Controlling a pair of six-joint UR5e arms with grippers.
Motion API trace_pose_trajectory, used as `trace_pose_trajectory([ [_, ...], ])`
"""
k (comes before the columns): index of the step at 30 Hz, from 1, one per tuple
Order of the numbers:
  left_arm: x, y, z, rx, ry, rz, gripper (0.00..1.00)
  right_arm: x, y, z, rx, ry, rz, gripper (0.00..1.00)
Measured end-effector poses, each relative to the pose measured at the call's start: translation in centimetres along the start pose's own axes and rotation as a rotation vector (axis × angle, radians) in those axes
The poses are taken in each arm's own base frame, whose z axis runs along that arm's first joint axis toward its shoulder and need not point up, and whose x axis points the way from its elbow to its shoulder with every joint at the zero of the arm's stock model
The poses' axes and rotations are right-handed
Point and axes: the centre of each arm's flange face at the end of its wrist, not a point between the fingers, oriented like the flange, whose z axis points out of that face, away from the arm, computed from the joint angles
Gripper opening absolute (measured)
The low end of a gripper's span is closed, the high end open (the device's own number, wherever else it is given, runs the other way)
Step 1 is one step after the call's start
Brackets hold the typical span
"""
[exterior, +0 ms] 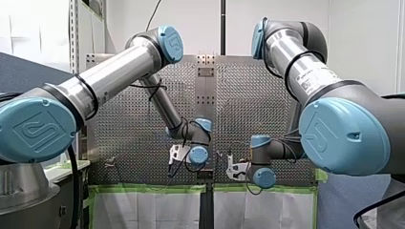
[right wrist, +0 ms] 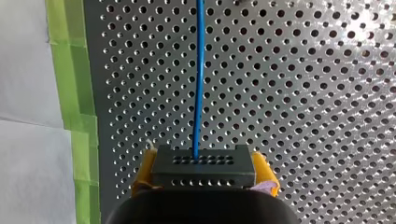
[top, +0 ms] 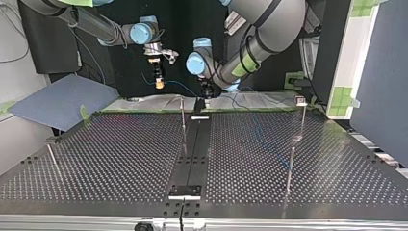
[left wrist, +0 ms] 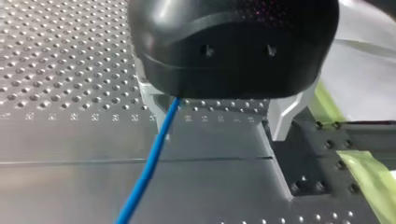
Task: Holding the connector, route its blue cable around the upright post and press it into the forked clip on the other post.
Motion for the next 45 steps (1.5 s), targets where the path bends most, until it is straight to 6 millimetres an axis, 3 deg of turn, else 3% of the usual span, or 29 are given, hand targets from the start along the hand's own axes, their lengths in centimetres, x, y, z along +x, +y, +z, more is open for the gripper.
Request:
trace_pose_trajectory([
  [11,-0.1,-0.5,-0.1,0.022,-0.015,-0.09,1.0,0.1,0.7,0.3,-0.011,0.01,0.005,0.0],
  [23,1.8,0.2,-1.4,0.016,-0.017,-0.146,1.0,0.2,0.9,0.5,-0.004,0.017,0.008,0.0],
  [36,1.7,0.0,-1.2,0.028,-0.043,-0.203,1.0,0.2,0.9,0.6,0.006,0.019,0.008,0.0],
  [38,1.7,0.0,-1.2,0.029,-0.043,-0.205,0.83,0.2,0.9,0.6,0.006,0.019,0.008,0.0],
  [39,1.7,0.0,-1.3,0.029,-0.043,-0.206,0.83,0.2,0.9,0.6,0.006,0.019,0.008,0.0],
  [41,1.7,-0.1,-1.3,0.03,-0.043,-0.208,0.57,0.2,0.9,0.6,0.006,0.019,0.008,0.0],
  [42,1.7,-0.1,-1.3,0.031,-0.045,-0.209,0.57,0.2,0.9,0.6,0.006,0.019,0.008,0.0],
  [44,1.6,-0.2,-1.3,0.033,-0.048,-0.211,0.36,0.2,0.9,0.6,0.006,0.018,0.008,0.0],
  [45,1.6,-0.3,-1.3,0.034,-0.05,-0.212,0.36,0.2,0.9,0.6,0.006,0.018,0.008,0.0],
])
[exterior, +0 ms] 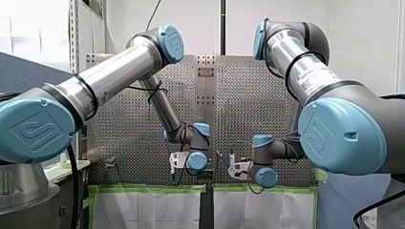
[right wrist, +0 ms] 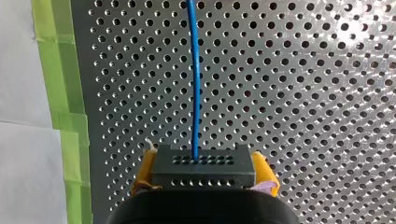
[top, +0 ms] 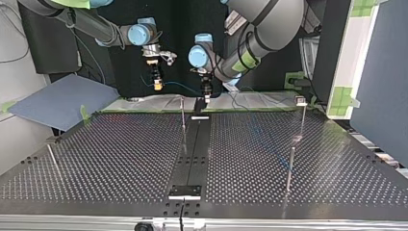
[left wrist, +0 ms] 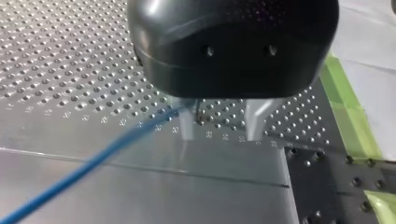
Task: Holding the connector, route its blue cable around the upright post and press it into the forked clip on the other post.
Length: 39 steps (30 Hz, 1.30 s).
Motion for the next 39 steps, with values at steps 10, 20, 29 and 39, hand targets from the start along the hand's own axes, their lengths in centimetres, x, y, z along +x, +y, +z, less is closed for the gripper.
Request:
trace_pose_trajectory([
  [10,0.0,-0.4,-0.2,0.012,-0.007,-0.017,0.23,0.0,0.0,0.0,-0.002,0.0,-0.004,0.0],
  [20,0.5,-0.4,-0.8,0.032,-0.005,-0.025,0.07,0.0,0.0,0.0,-0.004,0.001,-0.006,0.0],
  [29,0.7,-0.5,-0.9,0.053,-0.024,-0.038,0.03,0.0,0.0,0.0,-0.004,0.001,-0.007,0.0],
  [39,0.8,-0.7,-1.2,0.05,-0.026,-0.036,0.03,0.0,0.1,0.0,-0.006,0.001,-0.008,0.0],
])
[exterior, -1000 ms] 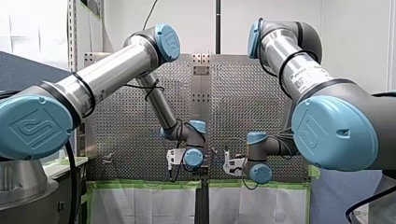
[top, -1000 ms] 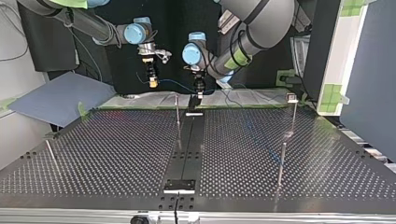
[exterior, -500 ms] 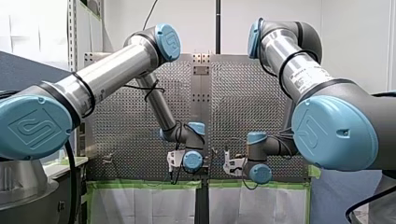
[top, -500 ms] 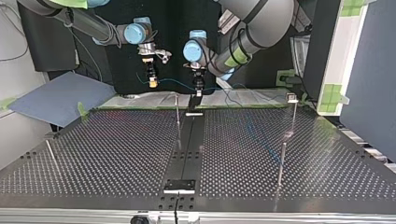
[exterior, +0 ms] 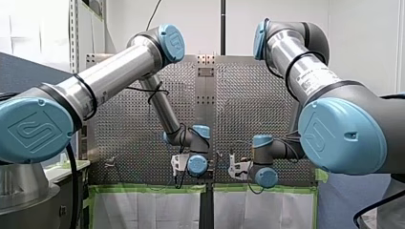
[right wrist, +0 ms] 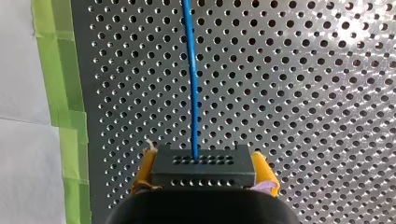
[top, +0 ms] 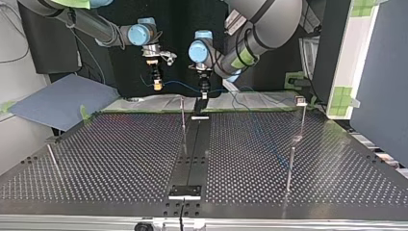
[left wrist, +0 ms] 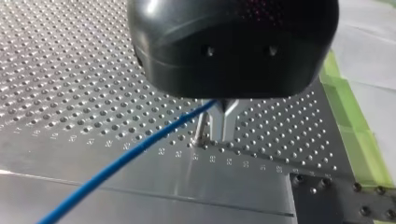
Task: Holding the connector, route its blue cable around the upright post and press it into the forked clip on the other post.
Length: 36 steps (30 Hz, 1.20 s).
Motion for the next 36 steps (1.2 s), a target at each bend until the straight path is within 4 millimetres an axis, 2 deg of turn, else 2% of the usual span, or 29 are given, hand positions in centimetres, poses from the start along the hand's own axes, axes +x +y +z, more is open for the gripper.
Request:
trace_pose_trajectory([
  [13,0.4,-1.3,-1.4,0.028,-0.003,0.004,0.03,0.1,0.1,0.3,-0.003,0.003,0.0,0.0],
  [20,2.6,-1.2,-1.6,0.029,0.01,0.004,0.03,0.3,0.8,0.7,-0.016,0.004,0.0,0.0],
  [25,2.8,-1.2,-0.9,0.018,0.002,-0.017,0.03,0.4,1.4,1.0,-0.025,0.007,0.0,0.0],
  [36,0.9,-2.4,1.4,0.011,-0.019,-0.053,0.03,0.9,2.3,2.1,-0.032,0.018,-0.006,0.0],
])
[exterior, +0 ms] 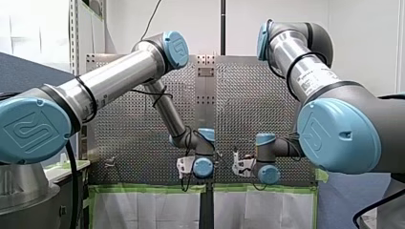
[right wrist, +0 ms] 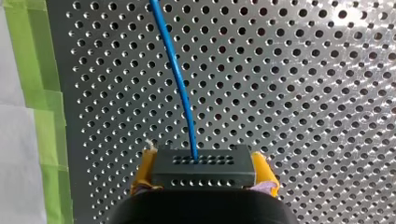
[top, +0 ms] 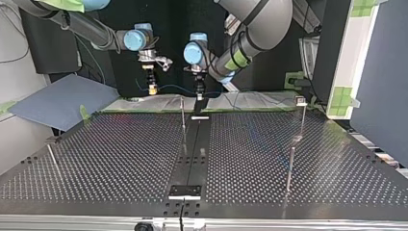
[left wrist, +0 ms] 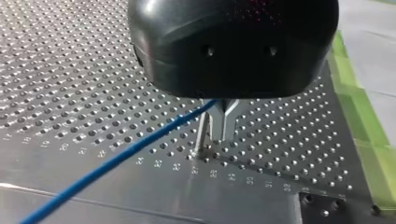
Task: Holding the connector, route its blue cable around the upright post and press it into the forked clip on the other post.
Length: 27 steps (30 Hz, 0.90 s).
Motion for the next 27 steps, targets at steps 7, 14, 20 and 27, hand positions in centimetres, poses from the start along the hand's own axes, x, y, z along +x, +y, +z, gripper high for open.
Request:
trace_pose_trajectory([
  [7,-0.2,0.1,0.3,-0.005,-0.001,-0.013,0.03,0.4,0.3,1.0,-0.001,-0.005,-0.003,0.0],
  [14,-0.2,0.1,0.4,-0.004,-0.001,-0.013,0.03,0.7,0.6,1.6,-0.005,-0.009,-0.005,0.0],
  [20,-0.3,0.3,0.7,-0.004,-0.002,-0.014,0.03,0.9,1.0,2.0,-0.012,-0.007,-0.007,0.0],
  [27,-0.5,0.3,1.1,0.001,-0.005,-0.018,0.03,1.3,1.6,3.0,-0.022,-0.009,-0.015,0.0],
])
